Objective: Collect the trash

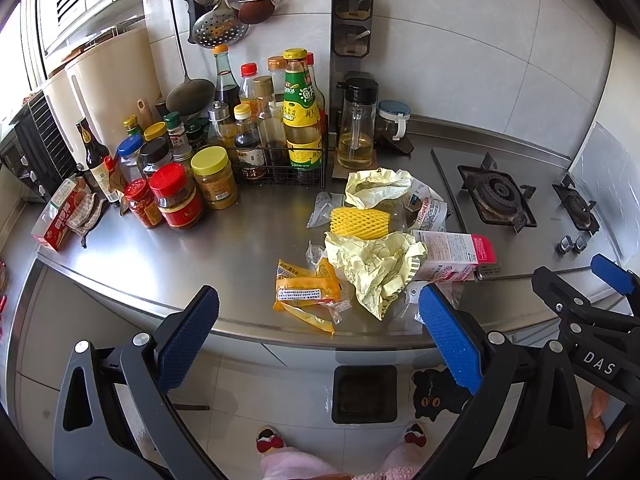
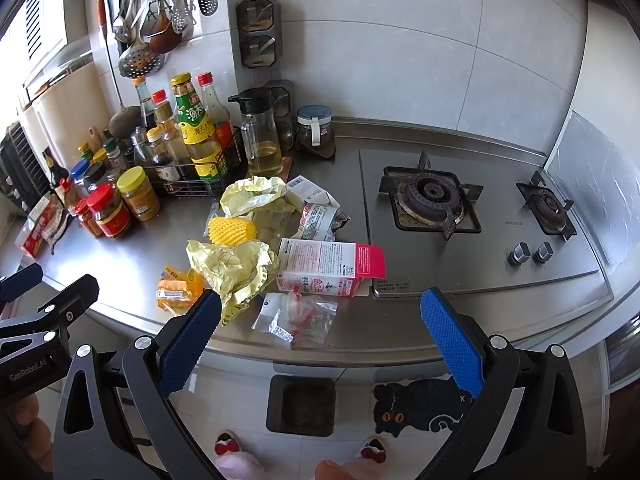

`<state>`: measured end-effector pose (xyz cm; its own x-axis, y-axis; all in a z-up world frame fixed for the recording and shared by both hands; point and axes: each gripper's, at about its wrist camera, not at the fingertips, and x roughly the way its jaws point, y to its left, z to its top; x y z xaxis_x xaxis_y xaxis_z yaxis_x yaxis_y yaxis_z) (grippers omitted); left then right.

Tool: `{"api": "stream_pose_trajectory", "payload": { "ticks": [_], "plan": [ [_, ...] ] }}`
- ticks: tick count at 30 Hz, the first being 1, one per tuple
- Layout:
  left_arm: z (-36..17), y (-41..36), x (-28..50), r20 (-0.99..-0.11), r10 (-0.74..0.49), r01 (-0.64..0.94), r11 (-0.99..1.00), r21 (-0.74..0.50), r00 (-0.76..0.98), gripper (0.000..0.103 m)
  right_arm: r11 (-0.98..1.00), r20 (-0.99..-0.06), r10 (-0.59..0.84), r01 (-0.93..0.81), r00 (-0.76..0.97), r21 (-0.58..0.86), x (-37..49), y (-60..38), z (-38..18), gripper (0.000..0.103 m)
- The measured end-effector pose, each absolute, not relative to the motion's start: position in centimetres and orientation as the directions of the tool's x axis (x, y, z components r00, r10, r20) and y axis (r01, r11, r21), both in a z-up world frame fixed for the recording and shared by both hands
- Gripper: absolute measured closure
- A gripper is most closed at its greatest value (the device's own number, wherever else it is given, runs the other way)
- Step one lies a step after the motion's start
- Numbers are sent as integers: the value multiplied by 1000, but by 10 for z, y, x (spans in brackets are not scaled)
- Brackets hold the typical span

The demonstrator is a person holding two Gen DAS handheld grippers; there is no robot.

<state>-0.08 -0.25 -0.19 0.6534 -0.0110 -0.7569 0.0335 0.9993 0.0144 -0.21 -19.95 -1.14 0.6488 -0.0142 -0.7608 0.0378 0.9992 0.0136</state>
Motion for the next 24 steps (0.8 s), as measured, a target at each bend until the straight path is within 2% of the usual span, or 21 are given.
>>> {"api": "stream_pose_trajectory", "payload": {
  "ticks": [24],
  "plan": [
    [-1, 1, 3, -759, -15, 31, 999, 7, 650, 8, 999, -762, -27, 40, 648, -1, 3, -199, -6, 3]
  ]
}}
